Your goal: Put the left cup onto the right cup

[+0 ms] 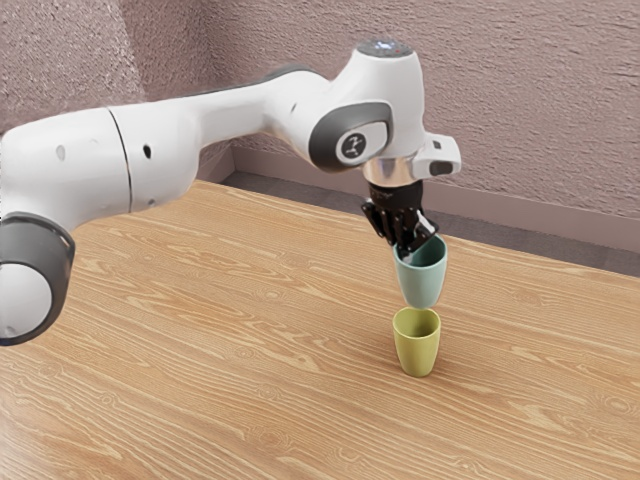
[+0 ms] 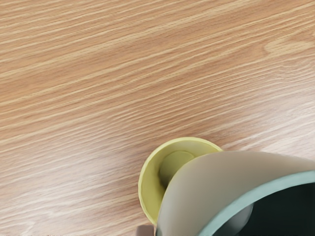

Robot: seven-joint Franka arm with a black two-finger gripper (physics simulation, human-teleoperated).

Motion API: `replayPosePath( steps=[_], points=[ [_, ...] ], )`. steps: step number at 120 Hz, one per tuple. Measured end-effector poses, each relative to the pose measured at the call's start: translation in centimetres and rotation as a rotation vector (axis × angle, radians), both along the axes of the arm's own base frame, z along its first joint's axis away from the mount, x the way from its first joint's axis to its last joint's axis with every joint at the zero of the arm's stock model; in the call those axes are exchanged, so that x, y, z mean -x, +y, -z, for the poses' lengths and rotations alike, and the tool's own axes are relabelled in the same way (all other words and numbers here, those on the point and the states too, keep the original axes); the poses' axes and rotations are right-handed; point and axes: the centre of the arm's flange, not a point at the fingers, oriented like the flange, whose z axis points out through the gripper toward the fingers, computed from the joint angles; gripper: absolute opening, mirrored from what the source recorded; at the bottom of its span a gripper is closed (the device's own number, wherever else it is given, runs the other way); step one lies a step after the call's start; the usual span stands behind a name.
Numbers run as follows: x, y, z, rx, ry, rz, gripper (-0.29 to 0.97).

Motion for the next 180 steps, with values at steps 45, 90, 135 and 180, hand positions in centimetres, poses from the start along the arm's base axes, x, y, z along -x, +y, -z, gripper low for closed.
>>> replayPosePath(
  steps=[45,90,135,180],
  points=[
    [-0.2,1.2,1.5,-0.017,0.025,-0.015,-0.1],
    [-0.3,1.2,2.8,-0.019,0.038,-0.017,-0.1],
    [-0.4,0.9,4.6,-0.016,0.048,-0.015,-0.1],
    [-0.6,0.9,4.8,-0.011,0.042,-0.015,-0.1]
  ],
)
